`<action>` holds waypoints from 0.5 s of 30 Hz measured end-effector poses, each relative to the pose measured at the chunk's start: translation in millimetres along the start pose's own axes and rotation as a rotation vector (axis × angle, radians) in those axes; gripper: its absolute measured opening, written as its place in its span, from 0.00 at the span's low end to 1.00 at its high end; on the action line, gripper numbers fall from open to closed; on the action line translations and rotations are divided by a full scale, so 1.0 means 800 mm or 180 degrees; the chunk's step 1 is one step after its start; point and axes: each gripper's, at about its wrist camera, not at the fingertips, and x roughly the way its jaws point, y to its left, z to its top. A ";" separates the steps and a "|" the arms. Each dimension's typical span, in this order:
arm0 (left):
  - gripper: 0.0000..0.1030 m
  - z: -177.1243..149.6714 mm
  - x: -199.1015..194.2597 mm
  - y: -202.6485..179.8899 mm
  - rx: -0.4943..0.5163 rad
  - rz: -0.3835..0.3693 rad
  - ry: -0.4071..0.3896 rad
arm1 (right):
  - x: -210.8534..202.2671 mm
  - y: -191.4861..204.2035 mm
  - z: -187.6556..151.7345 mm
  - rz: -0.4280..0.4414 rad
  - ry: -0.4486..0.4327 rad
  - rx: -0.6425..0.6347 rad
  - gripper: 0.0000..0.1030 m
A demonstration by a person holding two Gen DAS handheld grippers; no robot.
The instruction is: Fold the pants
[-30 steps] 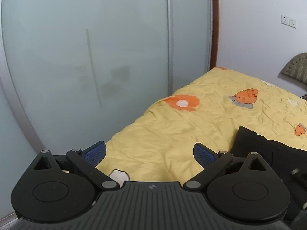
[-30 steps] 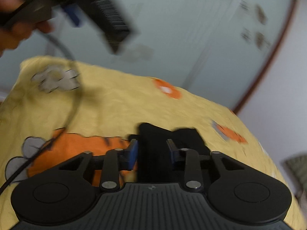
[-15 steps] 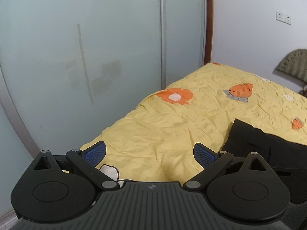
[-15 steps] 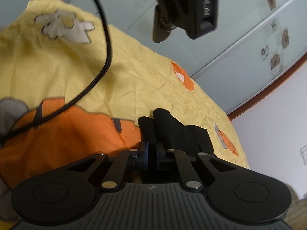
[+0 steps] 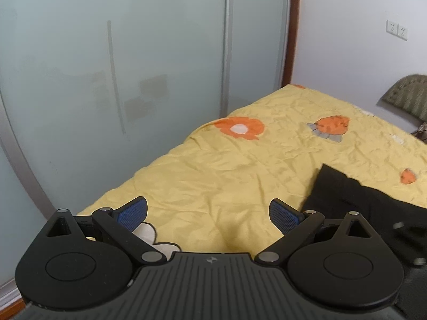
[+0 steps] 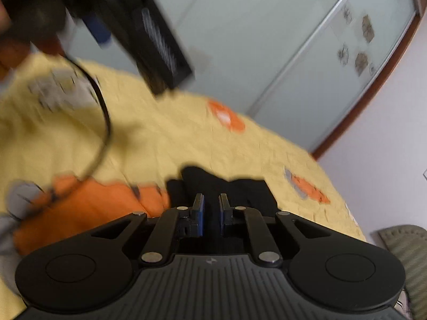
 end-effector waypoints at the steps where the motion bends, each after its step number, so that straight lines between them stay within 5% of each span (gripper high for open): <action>1: 0.97 0.000 -0.001 -0.001 0.0026 0.0010 -0.0011 | 0.003 0.001 -0.004 0.0035 0.0014 0.0031 0.10; 8: 0.97 0.002 -0.006 -0.007 0.0068 0.0043 -0.0017 | 0.004 0.011 -0.007 0.0164 0.0070 0.0036 0.07; 13: 0.97 0.010 -0.016 -0.023 0.0048 -0.0040 -0.0070 | -0.035 -0.017 -0.013 0.0267 -0.0220 0.0611 0.07; 15: 0.97 0.013 -0.018 -0.035 0.0022 -0.0179 -0.0057 | -0.028 -0.019 -0.018 0.0136 -0.0072 0.0612 0.07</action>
